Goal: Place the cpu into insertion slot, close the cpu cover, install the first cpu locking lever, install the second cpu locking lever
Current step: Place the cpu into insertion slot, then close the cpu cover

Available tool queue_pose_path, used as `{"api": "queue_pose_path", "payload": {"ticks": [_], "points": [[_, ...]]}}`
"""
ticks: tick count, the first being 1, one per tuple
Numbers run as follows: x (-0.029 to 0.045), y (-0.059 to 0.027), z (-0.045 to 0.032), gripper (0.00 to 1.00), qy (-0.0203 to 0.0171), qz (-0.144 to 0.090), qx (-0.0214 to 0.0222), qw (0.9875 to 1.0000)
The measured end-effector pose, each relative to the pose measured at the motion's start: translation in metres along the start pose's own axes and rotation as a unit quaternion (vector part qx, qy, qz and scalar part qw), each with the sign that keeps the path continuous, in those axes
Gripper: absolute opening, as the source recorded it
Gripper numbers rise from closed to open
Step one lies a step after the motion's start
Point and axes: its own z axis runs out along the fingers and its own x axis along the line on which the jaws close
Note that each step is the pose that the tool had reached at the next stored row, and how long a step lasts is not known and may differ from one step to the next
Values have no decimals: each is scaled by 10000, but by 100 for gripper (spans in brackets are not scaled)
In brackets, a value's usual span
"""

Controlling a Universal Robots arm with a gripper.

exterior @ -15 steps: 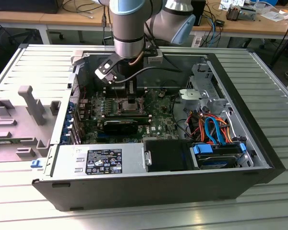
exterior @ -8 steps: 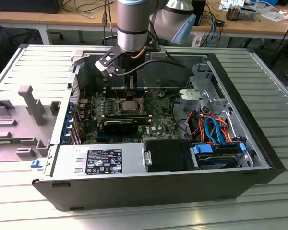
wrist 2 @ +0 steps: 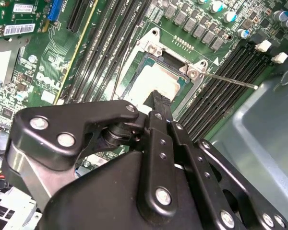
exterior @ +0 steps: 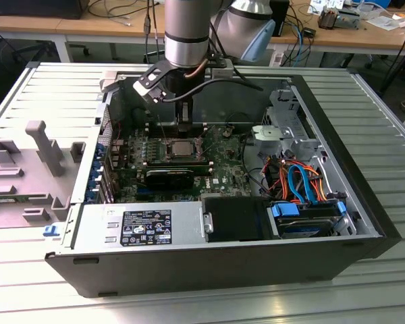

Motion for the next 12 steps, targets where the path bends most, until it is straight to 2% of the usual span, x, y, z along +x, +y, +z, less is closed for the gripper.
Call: {"api": "queue_pose_path", "payload": {"ticks": [9,10,11,12], "points": [[0,0,-3,11,0,0,0,10000],[-1,5,-3,11,-19,0,1,10000],[-3,137,-8,11,-19,0,6,10000],[-5,200,-39,11,-19,0,12,10000]]}}
